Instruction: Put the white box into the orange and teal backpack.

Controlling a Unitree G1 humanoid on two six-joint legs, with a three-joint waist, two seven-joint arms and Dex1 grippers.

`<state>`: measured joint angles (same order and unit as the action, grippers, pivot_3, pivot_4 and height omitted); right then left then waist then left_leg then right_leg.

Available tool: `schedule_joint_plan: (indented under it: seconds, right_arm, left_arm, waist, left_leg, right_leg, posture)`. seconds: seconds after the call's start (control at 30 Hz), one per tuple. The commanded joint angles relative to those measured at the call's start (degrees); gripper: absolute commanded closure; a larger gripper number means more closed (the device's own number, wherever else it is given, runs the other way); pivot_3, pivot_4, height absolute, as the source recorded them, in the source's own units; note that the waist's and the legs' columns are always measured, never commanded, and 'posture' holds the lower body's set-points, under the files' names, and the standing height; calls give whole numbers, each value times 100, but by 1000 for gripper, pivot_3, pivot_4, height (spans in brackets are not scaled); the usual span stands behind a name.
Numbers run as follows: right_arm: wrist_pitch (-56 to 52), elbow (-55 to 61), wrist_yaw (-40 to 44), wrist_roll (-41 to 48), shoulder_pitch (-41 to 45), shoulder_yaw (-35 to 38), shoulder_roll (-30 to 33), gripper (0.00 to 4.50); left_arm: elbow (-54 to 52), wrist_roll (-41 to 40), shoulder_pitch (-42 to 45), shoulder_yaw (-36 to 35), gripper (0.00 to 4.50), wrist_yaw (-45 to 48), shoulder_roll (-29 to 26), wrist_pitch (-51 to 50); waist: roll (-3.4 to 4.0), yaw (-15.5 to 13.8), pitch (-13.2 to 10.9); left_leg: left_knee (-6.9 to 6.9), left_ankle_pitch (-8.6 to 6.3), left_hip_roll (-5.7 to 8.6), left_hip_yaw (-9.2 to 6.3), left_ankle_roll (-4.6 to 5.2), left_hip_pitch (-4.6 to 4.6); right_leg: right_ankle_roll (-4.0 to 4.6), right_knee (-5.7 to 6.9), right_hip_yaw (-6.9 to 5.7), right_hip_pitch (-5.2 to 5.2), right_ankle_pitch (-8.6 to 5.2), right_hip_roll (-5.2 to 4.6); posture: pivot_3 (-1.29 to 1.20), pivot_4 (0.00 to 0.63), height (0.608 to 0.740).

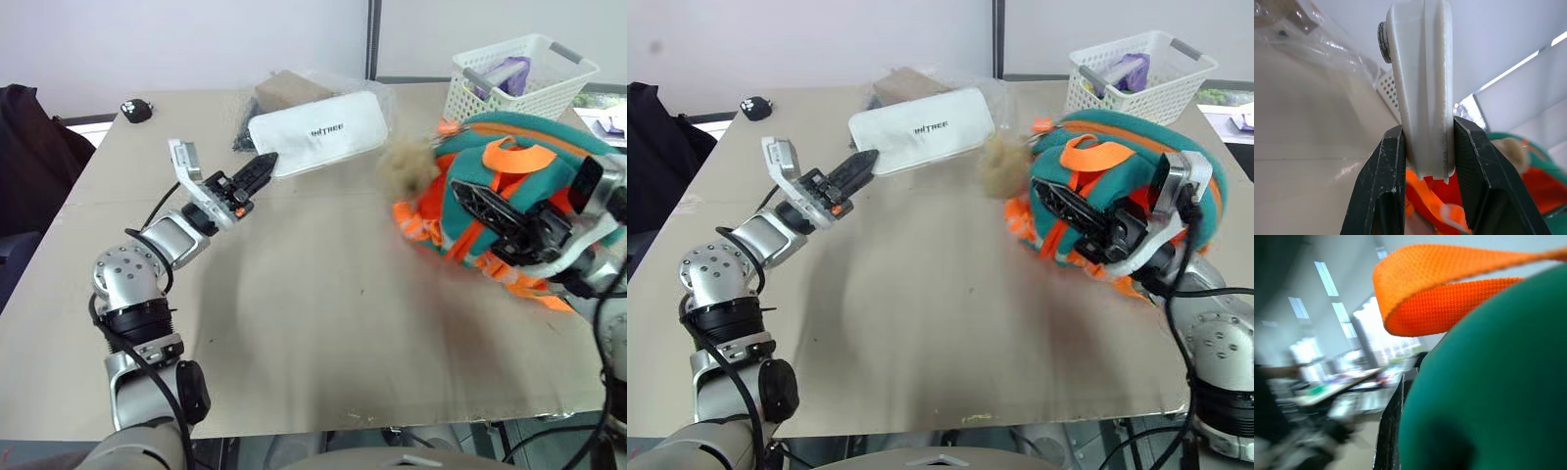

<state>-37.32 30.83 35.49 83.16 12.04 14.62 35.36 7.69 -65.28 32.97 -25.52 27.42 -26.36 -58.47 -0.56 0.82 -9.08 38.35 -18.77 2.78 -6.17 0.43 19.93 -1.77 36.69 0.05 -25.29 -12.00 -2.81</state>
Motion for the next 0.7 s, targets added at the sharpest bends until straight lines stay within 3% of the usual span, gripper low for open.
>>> schedule_joint_plan:
  seconds: [0.03,0.3,0.7]
  right_arm:
    - [-297,62,3,474,-379,454,380,4411]
    - [-370,-212,128,522,-1064,927,503,4411]
    - [-205,-355,388,-33,-1422,1013,245,4411]
  left_arm:
    - [-541,97,-143,226,3488,615,-138,188]
    - [-1598,540,-366,759,3488,1740,-310,913]
    - [-2061,135,-1283,-149,3488,2266,-937,1110]
  waist:
    - [-7,-25,-3]
    - [-27,-158,-15]
    - [-28,-171,-16]
  left_leg:
    - [1,-2,1,-1,4,4]
    - [25,-5,7,-4,10,17]
    - [29,-5,1,7,11,5]
  right_leg:
    - [0,-5,-3,0,0,-2]
    - [-5,-1,-13,1,3,-12]
    - [-5,5,-4,8,3,-3]
  posture:
    - [0,150,740]
    - [0,150,740]
    - [0,150,740]
